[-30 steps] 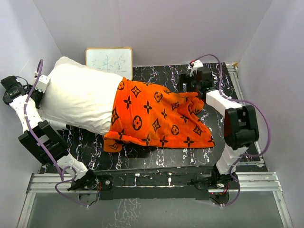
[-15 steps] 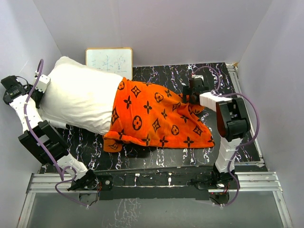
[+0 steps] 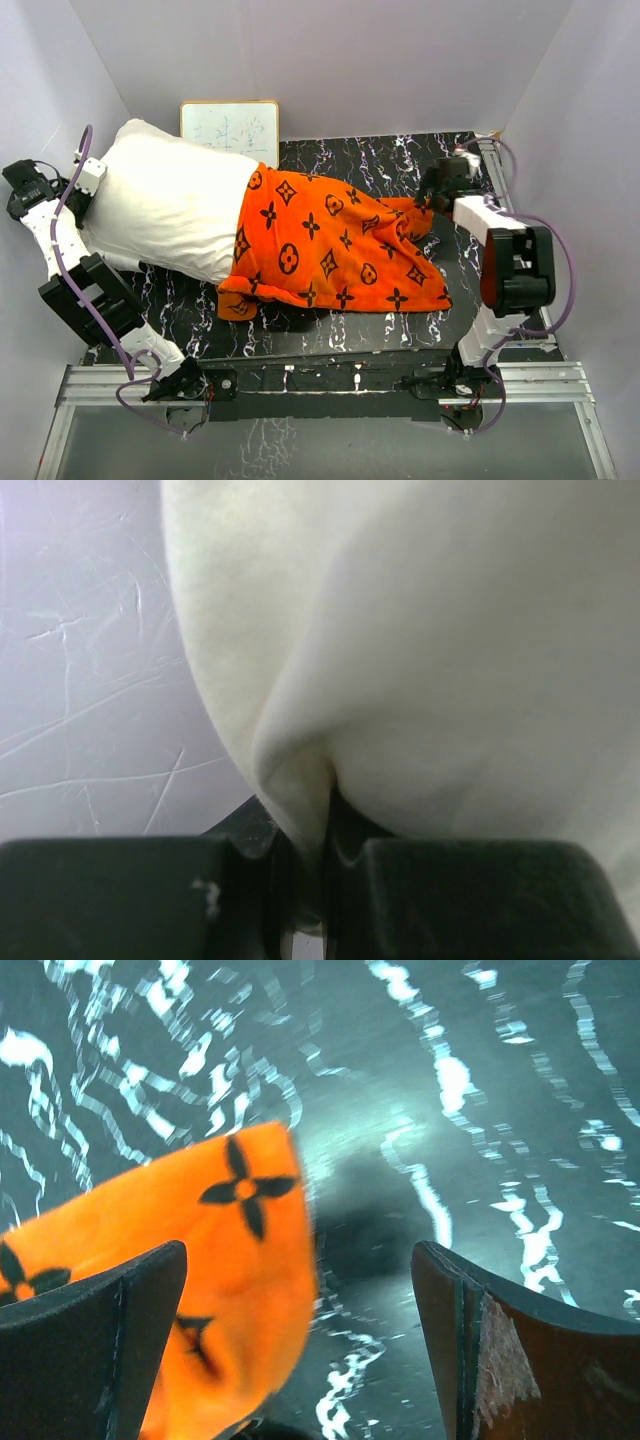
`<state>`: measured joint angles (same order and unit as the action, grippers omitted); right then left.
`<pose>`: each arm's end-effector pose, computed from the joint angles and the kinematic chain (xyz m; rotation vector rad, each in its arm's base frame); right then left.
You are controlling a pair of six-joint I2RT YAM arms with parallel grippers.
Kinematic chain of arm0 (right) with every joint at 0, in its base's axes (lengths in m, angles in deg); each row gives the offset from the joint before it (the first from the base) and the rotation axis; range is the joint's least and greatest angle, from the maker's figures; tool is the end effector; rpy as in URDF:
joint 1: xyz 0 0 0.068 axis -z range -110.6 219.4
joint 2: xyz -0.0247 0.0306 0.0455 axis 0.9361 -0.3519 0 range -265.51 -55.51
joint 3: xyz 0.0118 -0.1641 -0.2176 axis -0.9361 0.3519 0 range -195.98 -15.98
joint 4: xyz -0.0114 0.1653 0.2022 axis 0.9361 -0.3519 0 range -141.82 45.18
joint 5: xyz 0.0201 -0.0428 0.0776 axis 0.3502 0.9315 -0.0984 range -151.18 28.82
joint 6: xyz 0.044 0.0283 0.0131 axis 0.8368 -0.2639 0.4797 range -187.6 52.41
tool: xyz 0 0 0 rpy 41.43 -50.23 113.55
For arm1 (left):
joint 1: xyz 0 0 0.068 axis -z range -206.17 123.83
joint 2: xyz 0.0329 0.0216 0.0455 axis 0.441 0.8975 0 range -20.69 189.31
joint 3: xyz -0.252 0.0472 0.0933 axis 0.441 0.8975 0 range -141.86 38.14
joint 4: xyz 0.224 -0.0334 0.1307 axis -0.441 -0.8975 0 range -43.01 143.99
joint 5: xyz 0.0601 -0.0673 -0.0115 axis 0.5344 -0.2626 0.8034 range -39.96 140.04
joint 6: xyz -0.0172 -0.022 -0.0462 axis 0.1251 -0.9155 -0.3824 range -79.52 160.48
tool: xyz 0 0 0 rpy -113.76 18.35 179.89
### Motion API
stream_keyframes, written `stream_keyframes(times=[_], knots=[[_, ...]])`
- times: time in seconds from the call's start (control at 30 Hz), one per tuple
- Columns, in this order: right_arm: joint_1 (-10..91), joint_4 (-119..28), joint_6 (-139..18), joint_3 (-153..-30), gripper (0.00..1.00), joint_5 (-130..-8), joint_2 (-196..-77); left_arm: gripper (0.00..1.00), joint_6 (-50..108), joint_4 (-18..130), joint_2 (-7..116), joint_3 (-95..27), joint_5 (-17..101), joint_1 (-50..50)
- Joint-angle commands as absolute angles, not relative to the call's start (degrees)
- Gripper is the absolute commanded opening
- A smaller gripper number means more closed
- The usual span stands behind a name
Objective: Remove the pillowcase from the pillow
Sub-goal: Remove the pillow from the pillowcase.
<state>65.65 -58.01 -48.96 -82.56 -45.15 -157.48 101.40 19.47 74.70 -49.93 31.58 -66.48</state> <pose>0.3805 0.0151 0.1977 0.4336 2.3412 -0.1540 0.2939 0.2346 0.3327 0.5791 2.2461 0.5606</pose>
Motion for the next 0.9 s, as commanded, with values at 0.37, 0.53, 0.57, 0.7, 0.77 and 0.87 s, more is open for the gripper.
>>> stream_keyframes(times=[0.37, 0.53, 0.57, 0.7, 0.77, 0.87], knots=[[75.21, -46.62, -35.15, -76.15, 0.98, -69.73, -158.52, 0.0, 102.25, 23.45, 72.76, -50.69, 28.7, -66.45], [73.91, -44.88, -33.33, -75.91, 0.98, -71.88, -160.26, 0.0, 101.69, 22.95, 72.82, -51.16, 28.1, -66.48], [73.71, -44.56, -32.87, -75.99, 0.98, -72.37, -160.73, 0.0, 101.5, 22.82, 72.83, -51.34, 28.0, -66.48], [73.57, -41.41, -29.33, -75.24, 0.98, -76.02, -162.48, 0.0, 101.47, 22.7, 72.76, -51.7, 27.81, -66.46], [72.72, -41.2, -28.7, -75.7, 0.98, -75.92, -163.45, 0.0, 101.55, 22.69, 72.8, -51.93, 27.81, -66.5], [69.97, -42.13, -29.73, -77.3, 0.98, -73.8, -164.47, 0.0, 101.54, 22.35, 73.01, -52.49, 27.65, -66.39]])
